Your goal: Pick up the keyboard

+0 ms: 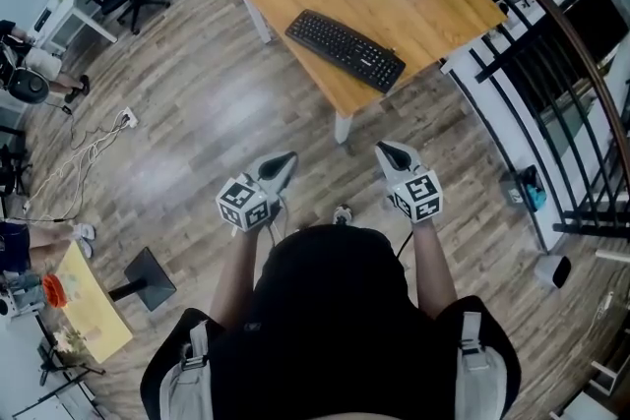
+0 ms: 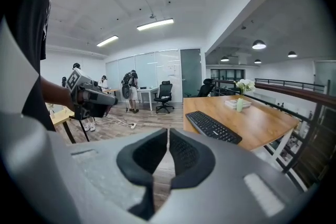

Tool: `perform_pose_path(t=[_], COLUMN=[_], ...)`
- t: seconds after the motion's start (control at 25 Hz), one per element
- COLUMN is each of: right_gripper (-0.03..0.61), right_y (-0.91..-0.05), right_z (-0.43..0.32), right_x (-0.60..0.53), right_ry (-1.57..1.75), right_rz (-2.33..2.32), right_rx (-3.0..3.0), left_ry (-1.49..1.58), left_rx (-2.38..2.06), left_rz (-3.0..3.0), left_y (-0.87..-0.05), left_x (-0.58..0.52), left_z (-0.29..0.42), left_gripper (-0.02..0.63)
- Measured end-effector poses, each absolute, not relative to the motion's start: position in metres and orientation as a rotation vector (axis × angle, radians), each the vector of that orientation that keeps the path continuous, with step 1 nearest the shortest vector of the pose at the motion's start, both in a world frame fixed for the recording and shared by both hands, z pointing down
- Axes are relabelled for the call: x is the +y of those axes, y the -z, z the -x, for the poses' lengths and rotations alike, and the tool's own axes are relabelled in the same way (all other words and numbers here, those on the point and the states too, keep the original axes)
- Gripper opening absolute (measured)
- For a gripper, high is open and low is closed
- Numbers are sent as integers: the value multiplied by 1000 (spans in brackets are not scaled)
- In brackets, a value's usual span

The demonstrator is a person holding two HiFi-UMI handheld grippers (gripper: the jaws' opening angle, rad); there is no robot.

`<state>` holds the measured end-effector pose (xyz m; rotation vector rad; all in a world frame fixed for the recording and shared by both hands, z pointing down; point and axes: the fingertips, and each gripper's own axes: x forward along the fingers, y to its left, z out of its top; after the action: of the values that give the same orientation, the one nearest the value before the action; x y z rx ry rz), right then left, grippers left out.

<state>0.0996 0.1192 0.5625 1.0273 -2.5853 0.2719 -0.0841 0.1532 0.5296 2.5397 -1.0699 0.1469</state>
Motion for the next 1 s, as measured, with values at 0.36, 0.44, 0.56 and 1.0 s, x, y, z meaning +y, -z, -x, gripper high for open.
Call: perform_pose_path(t=[0.36,0.44,0.56,1.0], right_gripper=[14,15,14,14], right_y=[-575,-576,-575,-575], right_z=[-114,-116,-121,-143], right_x=[112,111,109,95], right_ry=[-260,-255,-255,-255], right_rz=[-993,-993,-1007,-1030], right_rx=[-2594,-2593,-2592,-2589], left_ry=[-191,-198,-207,-176], left_rx=[-1035,-1025,-1011,-988], left_rz=[-2563,-2568,-2574,-2579], left_y=[-535,-537,-540,-538], left_x=[144,141,139,122], left_z=[50,44,36,14], left_gripper=[12,12,12,12])
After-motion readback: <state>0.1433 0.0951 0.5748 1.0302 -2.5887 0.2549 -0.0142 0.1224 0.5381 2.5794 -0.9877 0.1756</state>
